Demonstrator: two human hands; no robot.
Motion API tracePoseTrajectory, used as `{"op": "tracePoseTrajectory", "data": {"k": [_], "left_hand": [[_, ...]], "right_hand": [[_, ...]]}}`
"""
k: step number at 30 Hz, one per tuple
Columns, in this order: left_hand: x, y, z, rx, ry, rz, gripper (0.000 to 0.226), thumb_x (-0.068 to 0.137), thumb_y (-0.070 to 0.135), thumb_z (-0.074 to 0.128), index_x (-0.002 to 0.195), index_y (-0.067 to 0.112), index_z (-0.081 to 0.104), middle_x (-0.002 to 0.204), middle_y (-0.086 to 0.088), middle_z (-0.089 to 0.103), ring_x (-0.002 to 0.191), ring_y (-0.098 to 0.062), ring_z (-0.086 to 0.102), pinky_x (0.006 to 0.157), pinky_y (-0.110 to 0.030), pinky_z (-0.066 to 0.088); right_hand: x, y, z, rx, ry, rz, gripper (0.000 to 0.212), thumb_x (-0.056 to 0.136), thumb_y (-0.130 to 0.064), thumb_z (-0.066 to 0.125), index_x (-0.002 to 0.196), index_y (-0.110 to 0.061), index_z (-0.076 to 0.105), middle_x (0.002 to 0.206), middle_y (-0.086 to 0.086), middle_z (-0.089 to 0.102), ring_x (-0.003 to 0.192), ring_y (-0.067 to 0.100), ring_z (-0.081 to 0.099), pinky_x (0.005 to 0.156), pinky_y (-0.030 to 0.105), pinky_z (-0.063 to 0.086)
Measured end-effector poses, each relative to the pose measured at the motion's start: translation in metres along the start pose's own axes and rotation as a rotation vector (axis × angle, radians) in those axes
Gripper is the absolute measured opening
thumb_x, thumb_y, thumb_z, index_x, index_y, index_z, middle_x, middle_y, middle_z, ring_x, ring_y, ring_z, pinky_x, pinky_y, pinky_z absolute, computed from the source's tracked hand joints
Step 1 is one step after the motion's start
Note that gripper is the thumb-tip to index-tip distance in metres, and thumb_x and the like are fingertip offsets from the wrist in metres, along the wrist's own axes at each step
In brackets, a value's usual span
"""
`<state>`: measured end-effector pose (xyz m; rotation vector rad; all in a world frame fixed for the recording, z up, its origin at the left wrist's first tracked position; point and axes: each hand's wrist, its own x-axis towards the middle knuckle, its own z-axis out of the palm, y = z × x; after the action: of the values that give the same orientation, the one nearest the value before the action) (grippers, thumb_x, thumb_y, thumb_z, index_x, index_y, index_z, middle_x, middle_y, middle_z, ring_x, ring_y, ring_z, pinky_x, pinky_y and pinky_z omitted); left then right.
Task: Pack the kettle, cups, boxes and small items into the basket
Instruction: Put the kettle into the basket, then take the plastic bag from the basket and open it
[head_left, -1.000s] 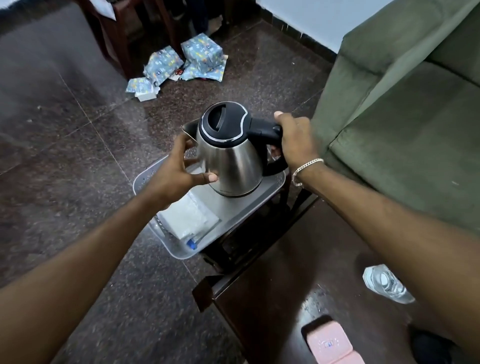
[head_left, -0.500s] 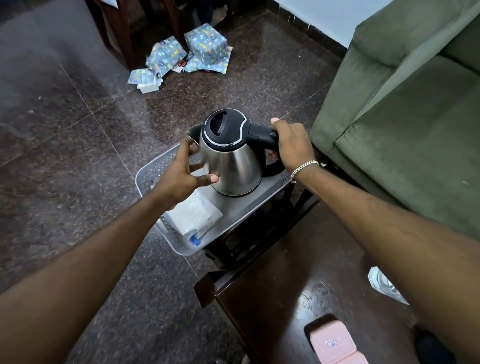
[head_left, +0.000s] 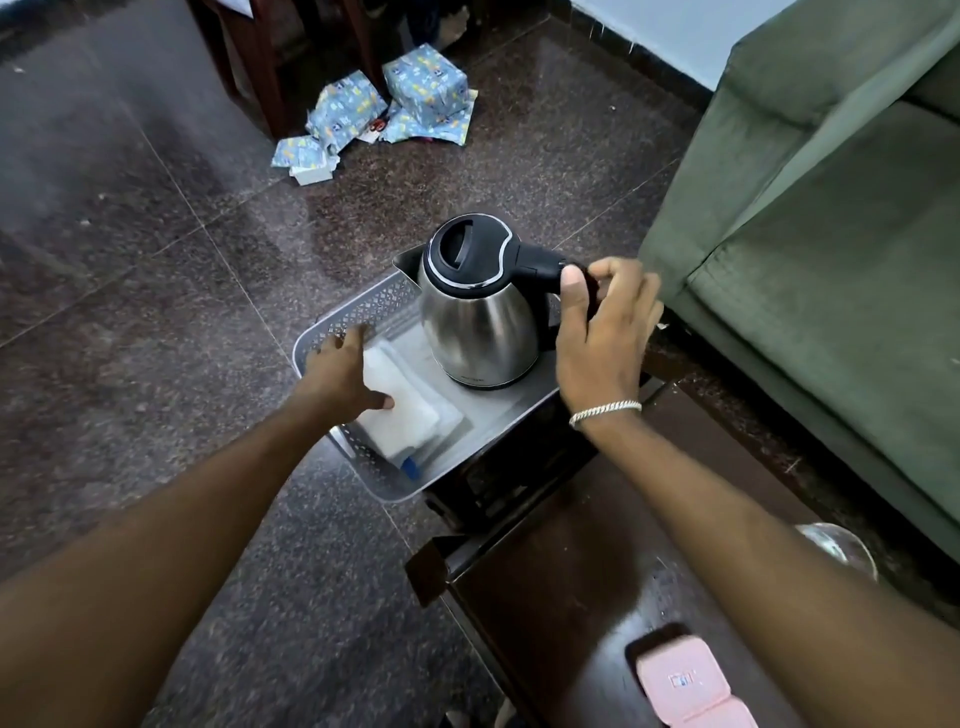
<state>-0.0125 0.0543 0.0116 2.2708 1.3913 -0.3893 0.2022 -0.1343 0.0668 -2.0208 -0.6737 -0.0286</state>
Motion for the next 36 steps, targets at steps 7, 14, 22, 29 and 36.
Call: {"op": "tracePoseTrajectory", "data": {"k": [7,14,22,29,36], "left_hand": [[0.004,0.002,0.013,0.212,-0.021,-0.102,0.071,0.069,0.059,0.088,0.115,0.018,0.052,0.123,-0.015,0.068,0.127,-0.040,0.040,0.091,-0.046,0.035],[-0.004,0.022,-0.014,-0.230,0.015,-0.205,0.033,0.080,0.032,0.084,0.083,0.010,0.059,0.090,-0.013,0.069,0.074,-0.025,0.065,0.057,-0.028,0.048],[-0.053,0.071,-0.048,-0.887,-0.178,-0.274,0.010,0.088,0.011,0.072,0.095,0.010,0.065,0.080,-0.012,0.070,0.063,-0.021,0.068,0.052,-0.027,0.057],[-0.095,0.112,-0.048,-1.087,-0.359,-0.060,0.054,0.083,0.068,0.071,0.098,0.017,0.075,0.095,-0.016,0.080,0.078,-0.022,0.077,0.067,-0.027,0.061],[-0.123,0.164,-0.027,-1.044,-0.400,0.181,0.080,0.069,0.081,0.064,0.102,0.008,0.070,0.096,-0.014,0.073,0.090,-0.021,0.069,0.086,-0.036,0.053]], "right_hand": [[-0.064,-0.008,0.014,0.005,-0.287,-0.138,0.018,0.095,-0.026,0.059,0.106,-0.013,0.056,0.106,0.006,0.051,0.095,0.029,0.051,0.088,0.046,0.045],[-0.095,-0.013,0.031,-0.166,-0.893,-0.143,0.055,0.085,-0.040,0.066,0.131,-0.013,0.051,0.127,0.007,0.050,0.120,0.029,0.049,0.101,0.044,0.045],[-0.093,-0.033,0.020,-0.094,-0.715,-0.272,0.060,0.083,-0.031,0.070,0.136,-0.014,0.048,0.126,0.009,0.060,0.113,0.033,0.059,0.090,0.044,0.052],[-0.069,-0.024,-0.034,0.042,-0.531,-0.181,0.030,0.086,-0.013,0.061,0.115,-0.014,0.065,0.098,0.009,0.072,0.088,0.033,0.066,0.073,0.040,0.053],[-0.059,0.004,-0.103,0.267,-0.495,0.082,0.022,0.088,-0.025,0.073,0.111,-0.024,0.073,0.091,-0.011,0.076,0.081,0.005,0.069,0.073,0.023,0.054]]}}
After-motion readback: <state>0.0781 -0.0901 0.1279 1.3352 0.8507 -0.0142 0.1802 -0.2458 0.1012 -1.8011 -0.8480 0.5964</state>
